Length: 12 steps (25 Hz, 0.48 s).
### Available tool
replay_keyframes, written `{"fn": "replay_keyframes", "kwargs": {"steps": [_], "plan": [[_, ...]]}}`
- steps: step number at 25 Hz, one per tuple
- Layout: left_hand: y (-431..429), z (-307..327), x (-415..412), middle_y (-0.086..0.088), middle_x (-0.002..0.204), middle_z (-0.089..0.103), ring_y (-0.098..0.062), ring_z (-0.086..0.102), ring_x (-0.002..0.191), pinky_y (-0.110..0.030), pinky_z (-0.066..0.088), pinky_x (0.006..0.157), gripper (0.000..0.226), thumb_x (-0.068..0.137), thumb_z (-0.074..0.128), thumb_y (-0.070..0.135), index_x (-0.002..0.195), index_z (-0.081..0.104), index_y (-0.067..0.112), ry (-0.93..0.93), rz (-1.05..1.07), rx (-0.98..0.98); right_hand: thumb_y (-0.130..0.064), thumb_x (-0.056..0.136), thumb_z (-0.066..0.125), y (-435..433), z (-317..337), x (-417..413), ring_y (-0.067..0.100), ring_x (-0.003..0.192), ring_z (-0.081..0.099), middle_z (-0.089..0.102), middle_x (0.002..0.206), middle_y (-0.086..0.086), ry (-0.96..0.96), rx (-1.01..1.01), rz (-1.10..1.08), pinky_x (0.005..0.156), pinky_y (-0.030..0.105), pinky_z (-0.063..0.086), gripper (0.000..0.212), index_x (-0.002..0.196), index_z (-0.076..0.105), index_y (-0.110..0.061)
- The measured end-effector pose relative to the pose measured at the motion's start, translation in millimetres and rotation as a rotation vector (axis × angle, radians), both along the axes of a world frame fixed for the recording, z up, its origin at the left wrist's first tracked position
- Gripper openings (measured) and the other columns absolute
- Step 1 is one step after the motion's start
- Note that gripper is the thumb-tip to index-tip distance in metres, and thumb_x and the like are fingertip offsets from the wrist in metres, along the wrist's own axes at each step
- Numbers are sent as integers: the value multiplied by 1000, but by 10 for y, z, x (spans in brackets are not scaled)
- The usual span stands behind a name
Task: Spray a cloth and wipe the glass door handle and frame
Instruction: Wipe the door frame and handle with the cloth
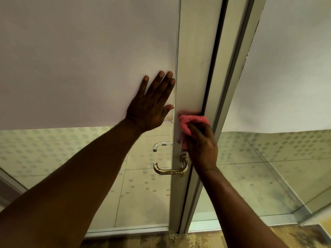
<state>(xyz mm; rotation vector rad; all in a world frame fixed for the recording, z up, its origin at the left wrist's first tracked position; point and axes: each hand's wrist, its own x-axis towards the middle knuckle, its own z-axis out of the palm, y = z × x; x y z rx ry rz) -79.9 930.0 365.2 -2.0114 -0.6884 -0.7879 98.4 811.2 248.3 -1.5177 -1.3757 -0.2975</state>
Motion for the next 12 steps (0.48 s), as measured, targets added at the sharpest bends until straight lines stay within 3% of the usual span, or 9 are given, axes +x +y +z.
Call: {"fn": "replay_keyframes", "kwargs": {"steps": [6, 12], "plan": [[-5, 0, -8, -16, 168, 20, -35, 18, 156, -51, -5, 125, 73, 108, 30, 51, 162, 12, 6, 3, 7, -2, -11, 81, 85, -81, -321, 36, 30, 118, 64, 66, 132, 7, -69, -110, 18, 85, 42, 63, 48, 126, 73, -19], [-1, 5, -5, -16, 168, 20, -35, 18, 156, -51, -5, 125, 72, 108, 29, 51, 162, 13, 6, 2, 9, -3, -3, 76, 86, -134, -536, -39, 32, 121, 62, 66, 133, 5, -128, -292, 35, 91, 48, 61, 50, 121, 77, -21]]}}
